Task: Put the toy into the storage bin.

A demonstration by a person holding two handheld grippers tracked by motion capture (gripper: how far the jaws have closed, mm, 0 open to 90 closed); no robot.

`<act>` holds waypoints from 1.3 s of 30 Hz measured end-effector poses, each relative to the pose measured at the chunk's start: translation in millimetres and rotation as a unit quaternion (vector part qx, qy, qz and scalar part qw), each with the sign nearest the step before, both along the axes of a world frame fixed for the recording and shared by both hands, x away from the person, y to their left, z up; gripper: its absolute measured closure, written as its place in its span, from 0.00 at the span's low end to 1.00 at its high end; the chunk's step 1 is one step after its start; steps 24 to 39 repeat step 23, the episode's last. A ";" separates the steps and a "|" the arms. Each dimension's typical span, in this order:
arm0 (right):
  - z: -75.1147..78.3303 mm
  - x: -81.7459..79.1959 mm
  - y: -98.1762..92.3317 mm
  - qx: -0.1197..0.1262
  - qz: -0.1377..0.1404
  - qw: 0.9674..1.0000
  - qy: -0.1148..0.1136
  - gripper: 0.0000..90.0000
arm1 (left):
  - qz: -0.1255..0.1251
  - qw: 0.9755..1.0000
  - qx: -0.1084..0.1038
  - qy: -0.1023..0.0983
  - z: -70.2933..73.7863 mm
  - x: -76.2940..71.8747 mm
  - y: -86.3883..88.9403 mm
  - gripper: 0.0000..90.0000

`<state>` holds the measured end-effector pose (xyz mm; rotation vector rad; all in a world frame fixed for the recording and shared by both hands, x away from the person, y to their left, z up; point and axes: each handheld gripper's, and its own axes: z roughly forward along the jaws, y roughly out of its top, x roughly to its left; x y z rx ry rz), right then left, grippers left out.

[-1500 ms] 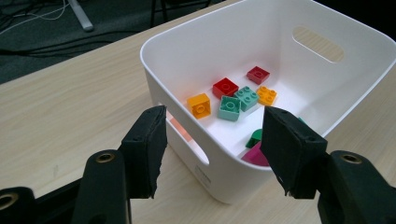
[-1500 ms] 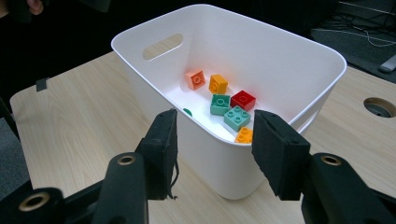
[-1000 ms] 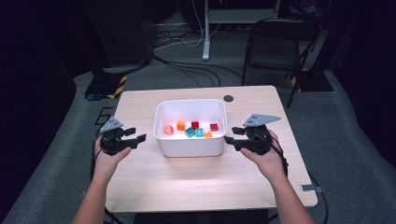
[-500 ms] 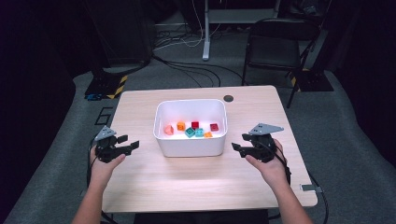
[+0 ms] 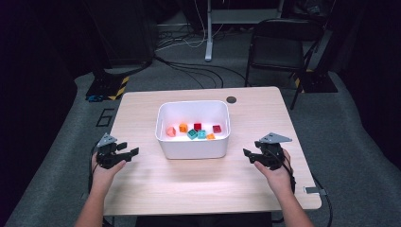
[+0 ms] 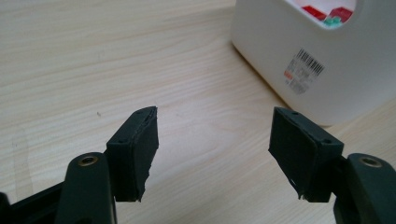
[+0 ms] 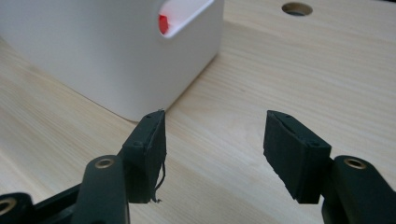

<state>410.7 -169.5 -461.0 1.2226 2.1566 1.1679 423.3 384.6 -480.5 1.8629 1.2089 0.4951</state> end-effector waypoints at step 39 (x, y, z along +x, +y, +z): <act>-39.2 14.6 -18.8 -0.028 -0.051 0.997 0.051 0.40 | 0.033 0.997 0.047 0.057 -28.1 15.9 7.4 0.32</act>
